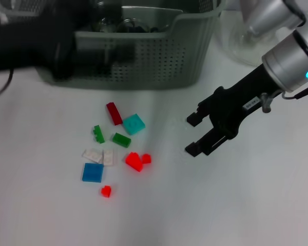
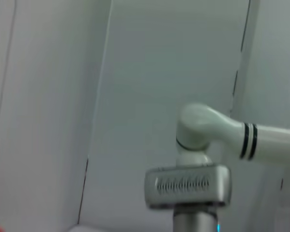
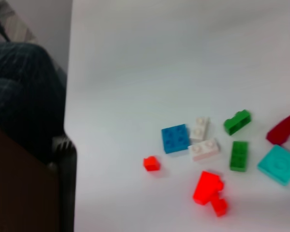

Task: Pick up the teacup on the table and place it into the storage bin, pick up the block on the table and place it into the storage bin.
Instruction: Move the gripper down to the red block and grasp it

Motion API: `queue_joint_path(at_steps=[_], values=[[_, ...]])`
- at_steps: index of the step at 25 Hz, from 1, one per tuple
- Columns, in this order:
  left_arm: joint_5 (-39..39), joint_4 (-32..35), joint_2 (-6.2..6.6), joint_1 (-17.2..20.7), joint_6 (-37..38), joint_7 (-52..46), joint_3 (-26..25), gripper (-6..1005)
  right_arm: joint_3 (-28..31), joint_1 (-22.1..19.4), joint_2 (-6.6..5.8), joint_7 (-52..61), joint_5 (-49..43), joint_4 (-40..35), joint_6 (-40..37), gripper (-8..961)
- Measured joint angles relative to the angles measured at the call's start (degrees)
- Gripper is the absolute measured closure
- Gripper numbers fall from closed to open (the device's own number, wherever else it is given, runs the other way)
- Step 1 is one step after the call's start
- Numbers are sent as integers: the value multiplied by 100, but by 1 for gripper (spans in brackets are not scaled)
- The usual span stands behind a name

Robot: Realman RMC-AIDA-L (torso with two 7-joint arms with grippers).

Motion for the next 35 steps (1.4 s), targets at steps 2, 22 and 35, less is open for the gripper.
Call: queue_joint_path(at_steps=[2, 22, 35], values=[[226, -89, -12, 202, 28, 395, 38, 133, -60, 31, 55, -64, 0, 2, 6, 98], [2501, -631, -37, 520, -356, 1806, -259, 139, -2321, 618, 321, -60, 345, 543, 1527, 98], [2688, -1078, -16, 432, -831, 2017, -290, 139, -4078, 700, 365, 189, 1127, 605, 3059, 112]])
